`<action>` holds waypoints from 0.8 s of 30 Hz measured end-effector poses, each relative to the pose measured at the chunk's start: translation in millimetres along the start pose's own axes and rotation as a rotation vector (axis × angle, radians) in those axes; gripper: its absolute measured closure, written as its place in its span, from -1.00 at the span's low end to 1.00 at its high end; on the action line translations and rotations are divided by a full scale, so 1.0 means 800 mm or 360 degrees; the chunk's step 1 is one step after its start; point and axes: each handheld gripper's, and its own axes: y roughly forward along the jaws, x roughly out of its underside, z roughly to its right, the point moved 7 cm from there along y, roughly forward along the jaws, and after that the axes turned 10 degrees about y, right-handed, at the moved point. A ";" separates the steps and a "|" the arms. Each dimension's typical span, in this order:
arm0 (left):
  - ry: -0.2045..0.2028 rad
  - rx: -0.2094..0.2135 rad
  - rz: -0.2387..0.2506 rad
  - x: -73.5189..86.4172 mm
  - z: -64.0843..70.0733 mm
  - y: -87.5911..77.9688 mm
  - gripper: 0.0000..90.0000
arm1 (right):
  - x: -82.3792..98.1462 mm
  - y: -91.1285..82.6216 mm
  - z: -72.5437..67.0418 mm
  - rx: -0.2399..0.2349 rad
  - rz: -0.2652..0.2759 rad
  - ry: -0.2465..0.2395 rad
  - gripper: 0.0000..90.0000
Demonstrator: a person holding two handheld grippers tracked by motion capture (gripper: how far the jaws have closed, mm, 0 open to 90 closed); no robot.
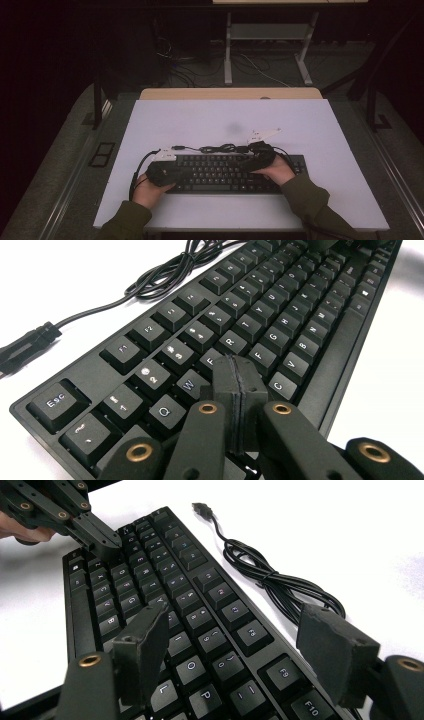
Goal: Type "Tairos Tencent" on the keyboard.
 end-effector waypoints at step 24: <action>0.0059 0.0110 0.0038 -0.017 0.024 0.002 0.97 | -0.001 -0.001 0.000 0.0007 0.0007 -0.0004 -0.37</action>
